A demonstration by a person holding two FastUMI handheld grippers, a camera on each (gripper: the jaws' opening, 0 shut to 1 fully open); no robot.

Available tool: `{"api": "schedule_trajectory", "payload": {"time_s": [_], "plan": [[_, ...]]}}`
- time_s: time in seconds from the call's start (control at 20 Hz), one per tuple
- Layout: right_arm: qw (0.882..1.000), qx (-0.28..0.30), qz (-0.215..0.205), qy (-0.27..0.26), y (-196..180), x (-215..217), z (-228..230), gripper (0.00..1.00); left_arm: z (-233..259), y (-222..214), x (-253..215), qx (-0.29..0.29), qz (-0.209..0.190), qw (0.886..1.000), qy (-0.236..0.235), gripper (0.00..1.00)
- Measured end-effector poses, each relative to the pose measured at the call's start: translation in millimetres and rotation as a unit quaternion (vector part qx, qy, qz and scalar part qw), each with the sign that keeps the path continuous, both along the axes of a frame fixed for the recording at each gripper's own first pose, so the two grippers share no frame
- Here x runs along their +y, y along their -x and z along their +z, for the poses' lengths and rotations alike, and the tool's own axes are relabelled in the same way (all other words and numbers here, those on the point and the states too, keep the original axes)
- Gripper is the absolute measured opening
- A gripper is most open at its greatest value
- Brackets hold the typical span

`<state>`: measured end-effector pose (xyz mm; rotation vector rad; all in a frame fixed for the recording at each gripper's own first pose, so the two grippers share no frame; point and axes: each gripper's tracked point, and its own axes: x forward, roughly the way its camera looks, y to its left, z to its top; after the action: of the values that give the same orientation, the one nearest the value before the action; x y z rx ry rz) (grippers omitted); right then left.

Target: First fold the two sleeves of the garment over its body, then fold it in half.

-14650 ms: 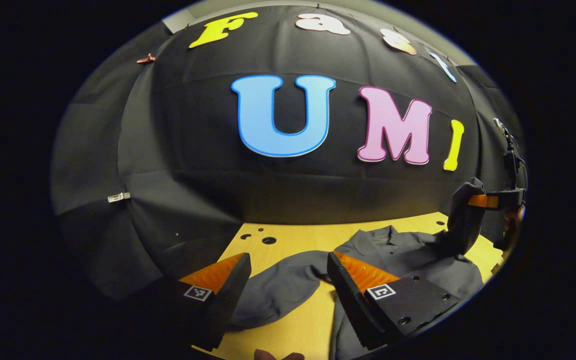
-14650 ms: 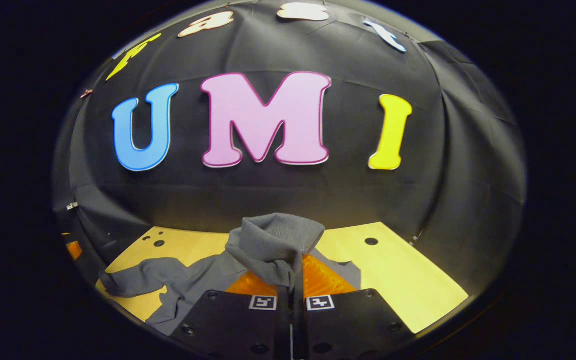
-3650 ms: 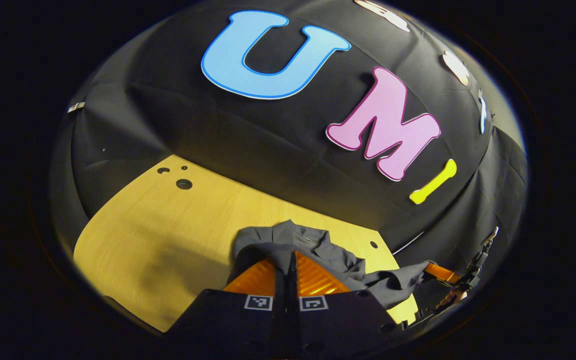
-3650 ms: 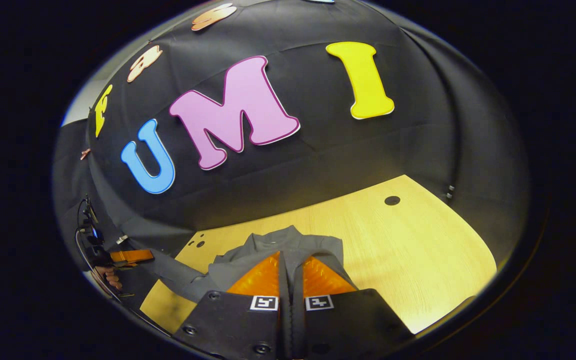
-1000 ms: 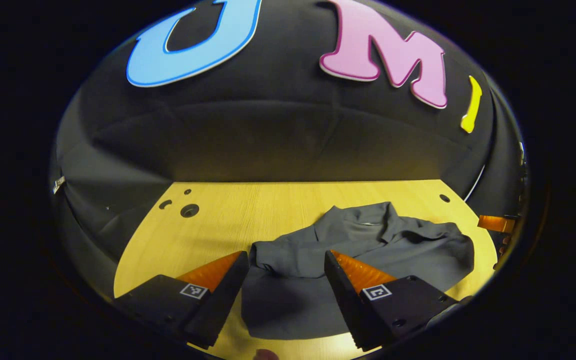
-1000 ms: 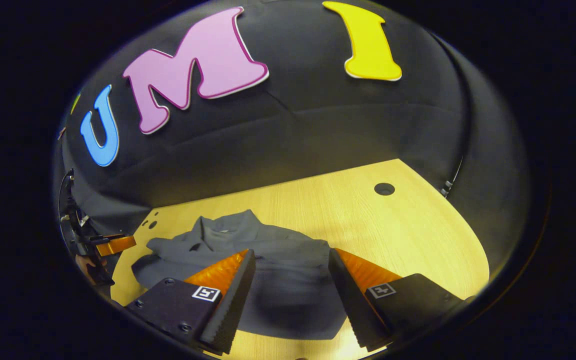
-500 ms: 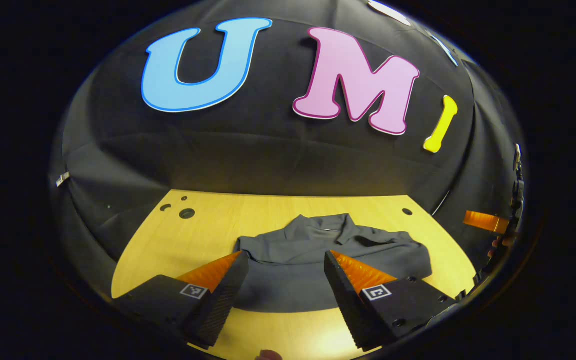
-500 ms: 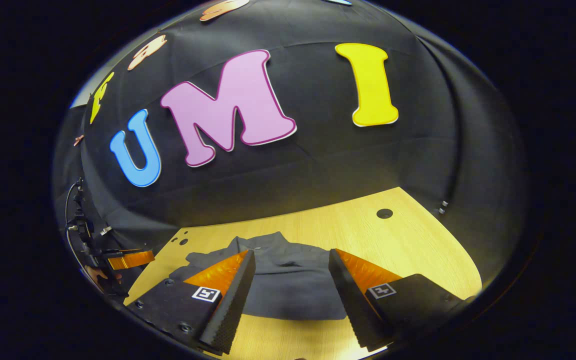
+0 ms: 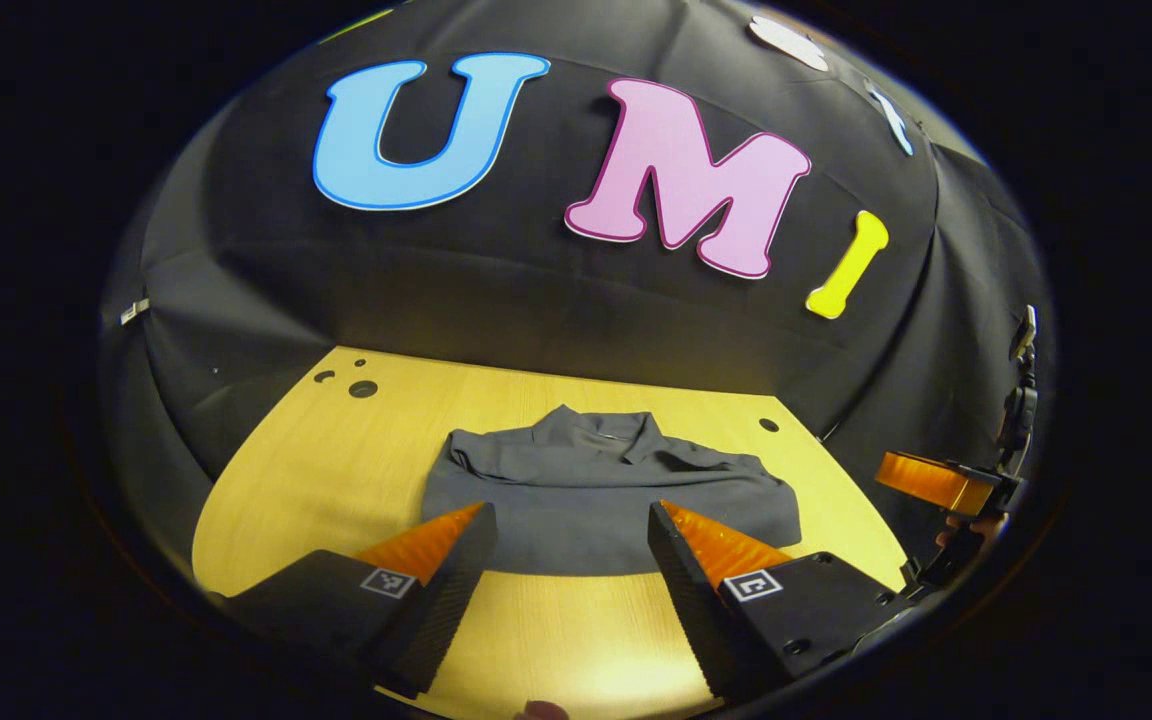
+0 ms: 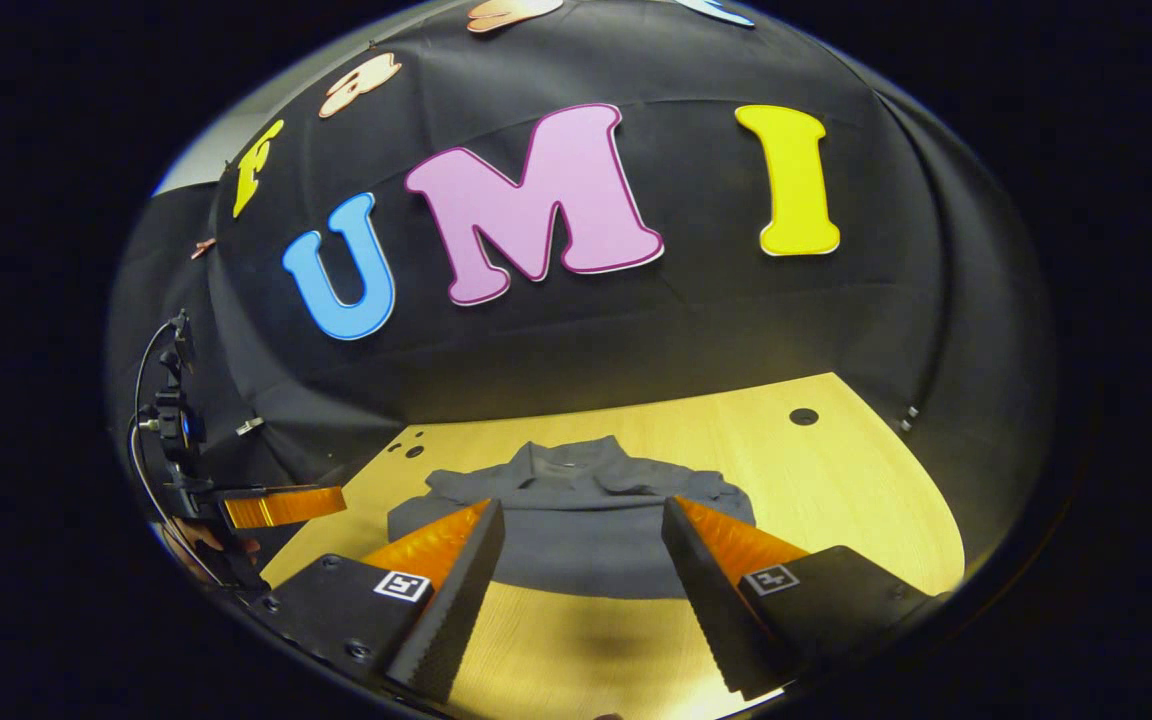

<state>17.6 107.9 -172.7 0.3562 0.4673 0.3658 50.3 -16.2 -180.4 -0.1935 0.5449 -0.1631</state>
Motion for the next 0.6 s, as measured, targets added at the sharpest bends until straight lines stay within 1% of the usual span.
{"api": "schedule_trajectory", "payload": {"time_s": [0.15,0.4,0.5,0.6], "plan": [[0.999,-0.008,0.026,-0.019,10.0,14.8,10.1,0.98,-4.0,17.2,-2.1,0.011,0.004,1.000,0.000,0.96],[0.998,0.005,0.065,0.006,24.3,17.8,-2.2,0.98,0.5,28.4,-4.9,0.006,0.015,1.000,-0.008,0.96],[0.997,0.013,0.076,0.013,28.3,16.8,-7.1,0.98,-0.1,32.6,-6.1,0.006,0.020,1.000,-0.009,0.96],[0.997,0.016,0.077,0.016,27.7,15.8,-8.8,0.98,-0.9,37.0,-6.6,0.008,0.027,1.000,-0.009,0.96]]}}
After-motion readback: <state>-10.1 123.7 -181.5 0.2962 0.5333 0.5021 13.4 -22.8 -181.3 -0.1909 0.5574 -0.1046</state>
